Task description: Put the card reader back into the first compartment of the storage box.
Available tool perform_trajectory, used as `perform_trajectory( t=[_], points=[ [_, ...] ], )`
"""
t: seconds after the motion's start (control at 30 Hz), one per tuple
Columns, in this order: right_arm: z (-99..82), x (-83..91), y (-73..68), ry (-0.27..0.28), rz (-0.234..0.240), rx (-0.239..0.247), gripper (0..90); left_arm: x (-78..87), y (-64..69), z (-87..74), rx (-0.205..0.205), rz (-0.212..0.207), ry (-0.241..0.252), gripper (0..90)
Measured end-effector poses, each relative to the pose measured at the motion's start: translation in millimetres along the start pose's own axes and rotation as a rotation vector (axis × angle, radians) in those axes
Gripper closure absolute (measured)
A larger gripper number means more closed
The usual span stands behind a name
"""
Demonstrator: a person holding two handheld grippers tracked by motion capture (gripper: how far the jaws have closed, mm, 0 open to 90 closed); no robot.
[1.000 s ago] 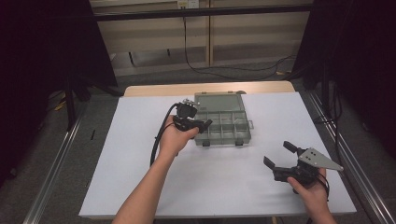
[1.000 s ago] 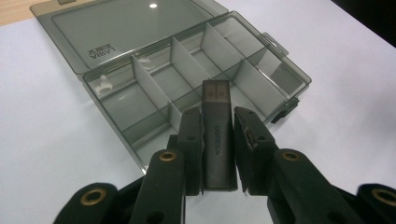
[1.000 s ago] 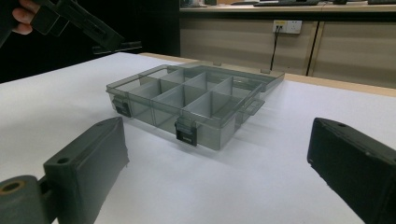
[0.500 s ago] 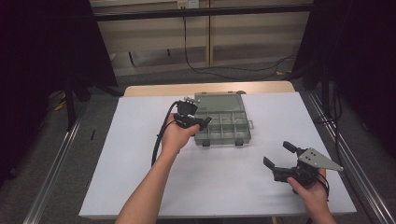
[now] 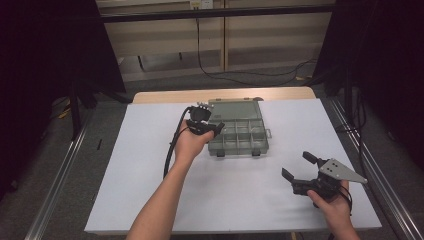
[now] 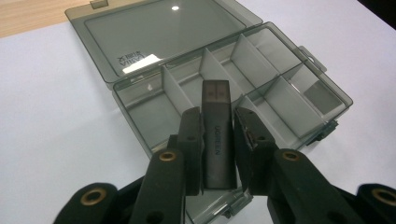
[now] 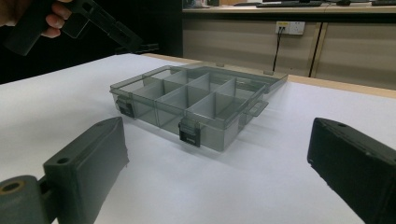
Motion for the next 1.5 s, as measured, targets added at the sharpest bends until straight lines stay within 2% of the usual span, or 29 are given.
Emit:
perform_trajectory(
  t=[0.3, 0.5, 0.6, 0.83, 1.2, 1.5],
  points=[
    [1.3, 0.7, -0.5, 0.006, 0.001, 0.000, 4.0, -3.6, -3.5, 2.2, 0.024, 0.013, 0.015, 73.8],
    [0.7, 0.8, -0.3, 0.003, 0.001, -0.002, 4.0, -7.7, -8.0, 4.4, 0.037, 0.046, 0.020, 73.8],
    [1.5, 1.7, 0.0, 0.008, -0.002, -0.004, 4.0, -9.6, -10.9, 5.7, 0.055, 0.050, 0.029, 73.8],
    [0.9, 1.9, 0.7, 0.006, -0.004, -0.005, 4.0, -13.5, -12.9, 6.9, 0.059, 0.066, 0.026, 73.8],
    [1.2, 1.4, -0.1, 0.007, 0.002, 0.005, 4.0, -18.9, -14.8, 7.8, 0.093, 0.065, 0.039, 73.8],
    [0.7, 1.5, 0.1, 0.008, 0.003, -0.006, 4.0, -21.7, -18.4, 8.8, 0.100, 0.077, 0.037, 73.8]
  ],
)
Point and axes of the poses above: each handheld gripper's, and its own axes: x roughly backward along the jaws, z roughly out of its top, y roughly to its right, the point moved 2 cm from there along -x, roughly forward along the jaws, and after that the axes turned 10 degrees about x, right-handed, at the moved point
